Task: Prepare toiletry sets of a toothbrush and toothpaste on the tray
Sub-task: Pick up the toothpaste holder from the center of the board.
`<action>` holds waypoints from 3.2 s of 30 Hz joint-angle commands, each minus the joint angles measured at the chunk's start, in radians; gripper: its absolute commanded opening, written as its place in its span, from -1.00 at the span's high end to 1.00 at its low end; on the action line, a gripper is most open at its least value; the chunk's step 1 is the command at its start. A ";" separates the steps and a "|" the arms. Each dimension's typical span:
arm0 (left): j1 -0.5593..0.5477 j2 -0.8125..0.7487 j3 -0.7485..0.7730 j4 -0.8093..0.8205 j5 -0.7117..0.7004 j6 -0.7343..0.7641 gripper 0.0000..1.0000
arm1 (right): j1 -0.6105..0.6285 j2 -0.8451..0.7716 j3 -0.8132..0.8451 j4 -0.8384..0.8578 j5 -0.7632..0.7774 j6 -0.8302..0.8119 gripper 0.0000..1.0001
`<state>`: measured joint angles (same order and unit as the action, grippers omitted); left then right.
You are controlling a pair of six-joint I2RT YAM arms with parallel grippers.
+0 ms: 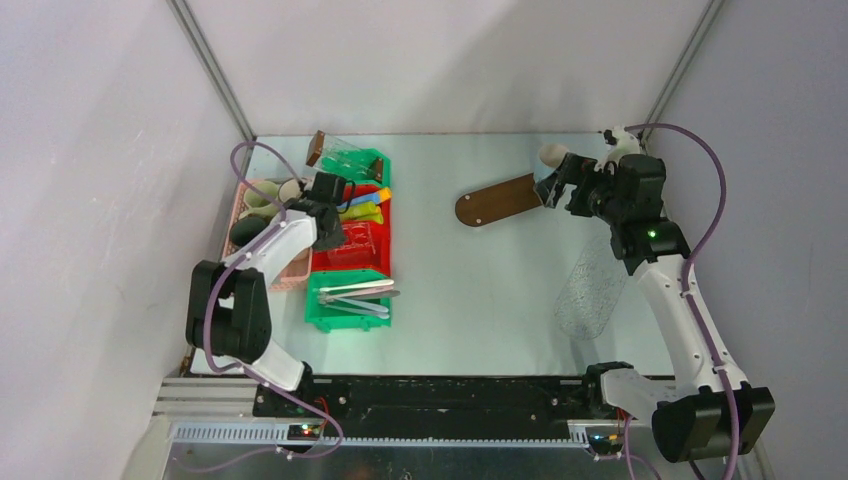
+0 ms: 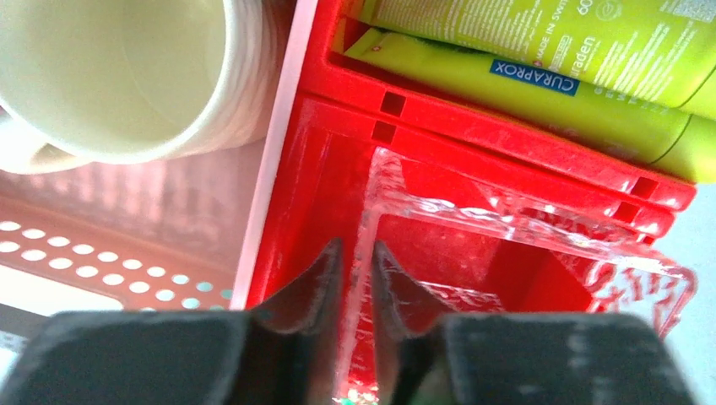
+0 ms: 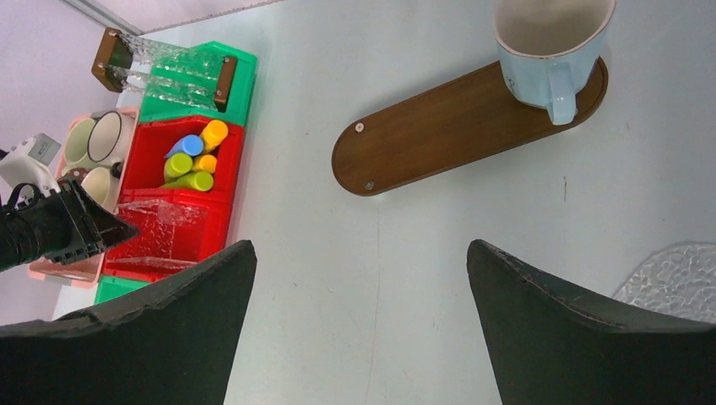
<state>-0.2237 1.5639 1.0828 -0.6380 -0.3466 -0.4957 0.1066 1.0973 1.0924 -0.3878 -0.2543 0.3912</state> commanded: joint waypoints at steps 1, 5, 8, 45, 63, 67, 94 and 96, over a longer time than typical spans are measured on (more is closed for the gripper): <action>0.007 -0.027 0.011 0.022 -0.013 0.033 0.70 | 0.011 -0.030 0.003 0.011 0.015 -0.017 -0.95; 0.009 -0.083 -0.005 0.034 -0.009 0.067 0.99 | 0.016 -0.042 0.004 0.009 0.016 -0.022 -0.94; 0.007 -0.153 -0.022 0.041 -0.005 0.097 1.00 | 0.022 -0.050 0.003 0.011 0.014 -0.026 -0.94; -0.246 -0.795 -0.321 0.745 0.460 0.869 1.00 | 0.465 0.063 0.339 -0.221 -0.007 -0.177 -0.78; -0.356 -0.783 -0.463 1.135 0.588 0.911 1.00 | 0.635 0.304 0.591 -0.346 -0.009 -0.095 -0.39; -0.373 -0.783 -0.469 1.177 0.586 0.894 1.00 | 0.647 0.334 0.615 -0.358 0.000 -0.099 -0.24; -0.419 -0.740 -0.481 1.283 0.569 0.835 1.00 | 0.689 0.414 0.669 -0.426 0.001 -0.148 0.35; -0.419 -0.737 -0.483 1.278 0.570 0.833 1.00 | 0.689 0.416 0.676 -0.434 0.004 -0.157 0.51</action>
<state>-0.6319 0.8326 0.5999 0.5350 0.2207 0.3653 0.7906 1.5013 1.7203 -0.7982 -0.2581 0.2535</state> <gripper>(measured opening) 0.023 0.300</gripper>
